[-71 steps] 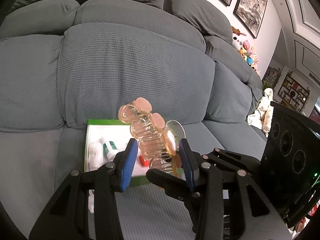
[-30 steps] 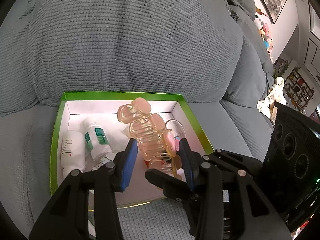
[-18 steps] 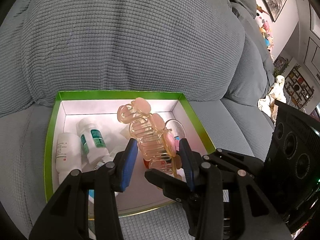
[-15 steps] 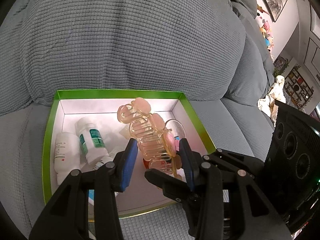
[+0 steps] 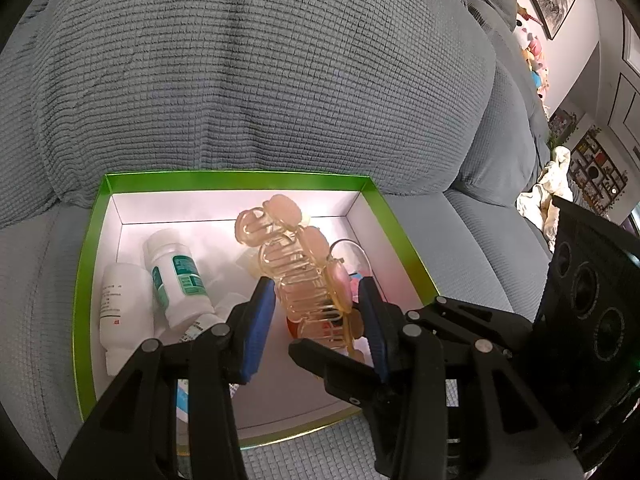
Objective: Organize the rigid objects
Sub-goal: 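Lower the vial strip into the box and open the right tool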
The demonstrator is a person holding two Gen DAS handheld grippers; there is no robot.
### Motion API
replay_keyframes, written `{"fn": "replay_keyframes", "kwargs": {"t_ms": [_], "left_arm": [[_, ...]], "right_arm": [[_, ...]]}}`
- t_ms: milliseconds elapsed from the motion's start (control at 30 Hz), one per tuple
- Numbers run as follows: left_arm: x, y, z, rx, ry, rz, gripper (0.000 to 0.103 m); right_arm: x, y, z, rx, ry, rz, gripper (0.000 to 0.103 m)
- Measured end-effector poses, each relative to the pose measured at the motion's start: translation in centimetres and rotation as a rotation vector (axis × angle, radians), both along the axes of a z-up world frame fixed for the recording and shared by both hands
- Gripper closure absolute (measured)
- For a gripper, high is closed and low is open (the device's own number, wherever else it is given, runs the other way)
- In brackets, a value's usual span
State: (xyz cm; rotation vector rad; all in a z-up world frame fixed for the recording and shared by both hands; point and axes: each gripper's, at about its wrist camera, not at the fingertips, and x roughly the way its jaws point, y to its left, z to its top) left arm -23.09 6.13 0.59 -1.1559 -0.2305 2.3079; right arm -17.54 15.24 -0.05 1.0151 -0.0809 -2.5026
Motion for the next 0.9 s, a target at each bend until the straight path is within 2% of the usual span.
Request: {"fn": "replay_keyframes", "kwargs": {"t_ms": [900], "left_arm": [[-1.0,0.4,-1.8,-0.003,-0.052,-0.011,0.062]], "right_arm": [[-3.0,0.2,-1.7,0.041,-0.062,-0.016,0.072]]}}
